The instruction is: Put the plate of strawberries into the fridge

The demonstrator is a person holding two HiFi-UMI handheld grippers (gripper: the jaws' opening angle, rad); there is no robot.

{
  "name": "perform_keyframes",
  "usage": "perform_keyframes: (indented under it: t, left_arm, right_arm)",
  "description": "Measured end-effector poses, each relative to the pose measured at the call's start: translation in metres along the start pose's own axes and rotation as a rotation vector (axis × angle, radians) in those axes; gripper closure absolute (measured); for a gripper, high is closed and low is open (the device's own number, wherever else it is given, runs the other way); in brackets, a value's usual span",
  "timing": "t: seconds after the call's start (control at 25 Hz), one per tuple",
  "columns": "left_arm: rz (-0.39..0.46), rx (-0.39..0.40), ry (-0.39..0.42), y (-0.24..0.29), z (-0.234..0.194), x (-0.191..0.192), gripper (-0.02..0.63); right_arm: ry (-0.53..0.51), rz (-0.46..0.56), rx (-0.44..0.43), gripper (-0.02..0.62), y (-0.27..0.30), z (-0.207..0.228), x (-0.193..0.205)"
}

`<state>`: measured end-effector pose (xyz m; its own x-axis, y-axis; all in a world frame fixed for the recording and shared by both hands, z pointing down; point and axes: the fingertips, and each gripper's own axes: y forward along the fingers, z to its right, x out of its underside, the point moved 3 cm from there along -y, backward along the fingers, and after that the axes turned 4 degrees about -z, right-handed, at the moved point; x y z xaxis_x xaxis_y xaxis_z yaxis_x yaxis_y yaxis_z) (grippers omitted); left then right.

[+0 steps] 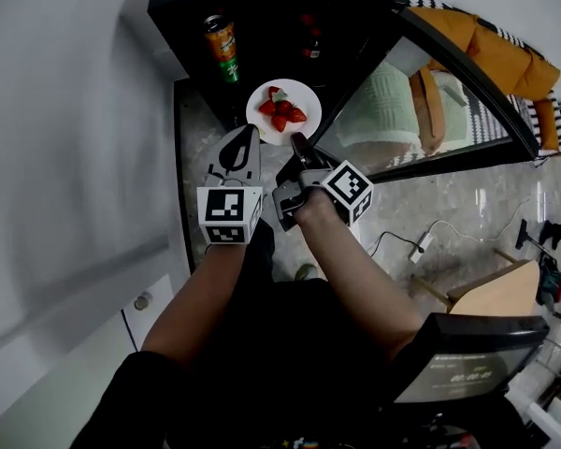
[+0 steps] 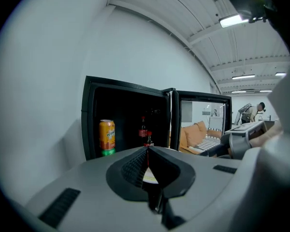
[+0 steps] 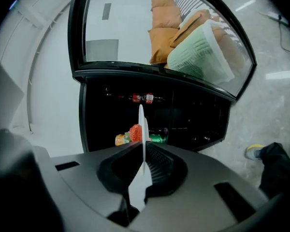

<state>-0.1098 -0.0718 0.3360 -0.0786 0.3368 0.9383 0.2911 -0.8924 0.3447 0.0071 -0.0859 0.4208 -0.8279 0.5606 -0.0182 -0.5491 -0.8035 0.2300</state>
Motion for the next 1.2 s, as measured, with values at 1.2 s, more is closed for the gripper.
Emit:
perform_keyframes:
  t: [1.2]
  left_arm:
    - [-0.068, 0.128, 0.006, 0.11, -0.081, 0.002, 0.6]
  right_arm:
    - [0.094, 0.115, 0.045, 0.574, 0.115, 0.024, -0.018]
